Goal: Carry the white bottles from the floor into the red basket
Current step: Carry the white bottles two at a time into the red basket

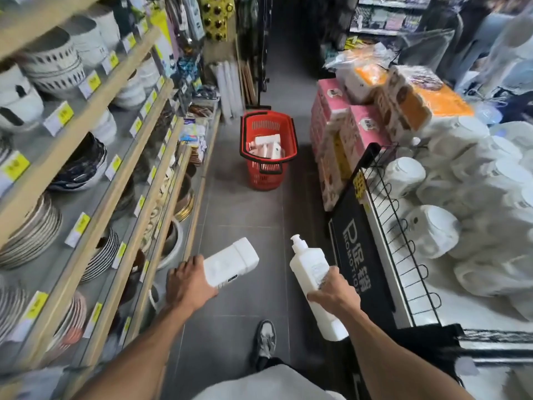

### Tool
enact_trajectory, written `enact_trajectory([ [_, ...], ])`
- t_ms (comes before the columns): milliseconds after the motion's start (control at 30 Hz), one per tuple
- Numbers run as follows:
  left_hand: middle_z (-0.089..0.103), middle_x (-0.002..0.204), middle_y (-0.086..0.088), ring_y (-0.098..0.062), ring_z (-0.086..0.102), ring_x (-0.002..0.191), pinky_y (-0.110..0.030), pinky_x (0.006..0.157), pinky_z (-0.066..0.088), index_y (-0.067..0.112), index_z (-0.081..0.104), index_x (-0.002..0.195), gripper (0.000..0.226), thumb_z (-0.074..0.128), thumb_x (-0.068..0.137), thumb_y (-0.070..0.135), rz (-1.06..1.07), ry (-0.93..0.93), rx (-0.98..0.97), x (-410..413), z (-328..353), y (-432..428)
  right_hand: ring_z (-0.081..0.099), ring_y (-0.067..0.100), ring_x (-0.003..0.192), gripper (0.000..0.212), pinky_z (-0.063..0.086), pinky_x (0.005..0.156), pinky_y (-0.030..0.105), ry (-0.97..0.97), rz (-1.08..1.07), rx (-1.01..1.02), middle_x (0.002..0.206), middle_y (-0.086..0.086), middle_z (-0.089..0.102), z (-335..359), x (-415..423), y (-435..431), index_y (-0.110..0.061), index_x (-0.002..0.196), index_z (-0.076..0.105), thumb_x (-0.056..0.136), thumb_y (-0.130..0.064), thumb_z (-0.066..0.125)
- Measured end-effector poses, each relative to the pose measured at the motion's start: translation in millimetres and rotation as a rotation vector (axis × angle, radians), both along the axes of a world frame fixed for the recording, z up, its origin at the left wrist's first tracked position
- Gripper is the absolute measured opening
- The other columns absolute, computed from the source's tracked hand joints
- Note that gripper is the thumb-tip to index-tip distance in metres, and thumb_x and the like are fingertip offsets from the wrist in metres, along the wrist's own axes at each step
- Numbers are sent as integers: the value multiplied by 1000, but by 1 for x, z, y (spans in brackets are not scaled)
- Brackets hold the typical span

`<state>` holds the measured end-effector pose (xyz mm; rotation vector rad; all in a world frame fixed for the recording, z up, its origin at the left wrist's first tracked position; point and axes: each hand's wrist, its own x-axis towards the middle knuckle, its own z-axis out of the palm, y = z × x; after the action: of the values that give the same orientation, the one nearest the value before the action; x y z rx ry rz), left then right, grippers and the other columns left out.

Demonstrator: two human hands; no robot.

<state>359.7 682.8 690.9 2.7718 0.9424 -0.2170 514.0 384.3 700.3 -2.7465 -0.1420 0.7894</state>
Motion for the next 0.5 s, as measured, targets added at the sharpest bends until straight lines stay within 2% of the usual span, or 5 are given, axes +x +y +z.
enact_trajectory([
  [267,67,115,0,-22,63,106,-37,86,47,20,57,119,79,83,52,52,6,24,31,88,4,41,63,23,91,68,53,76,37,32,34,3,110,-3,58,-6,101,45,-22,114,34,68,-48,76],
  [500,65,116,-1,-21,61,106,-37,87,48,19,54,118,78,84,54,51,-2,62,36,140,1,76,63,25,90,66,52,75,36,30,53,-10,106,-1,58,-8,174,93,-22,111,34,68,-48,77],
])
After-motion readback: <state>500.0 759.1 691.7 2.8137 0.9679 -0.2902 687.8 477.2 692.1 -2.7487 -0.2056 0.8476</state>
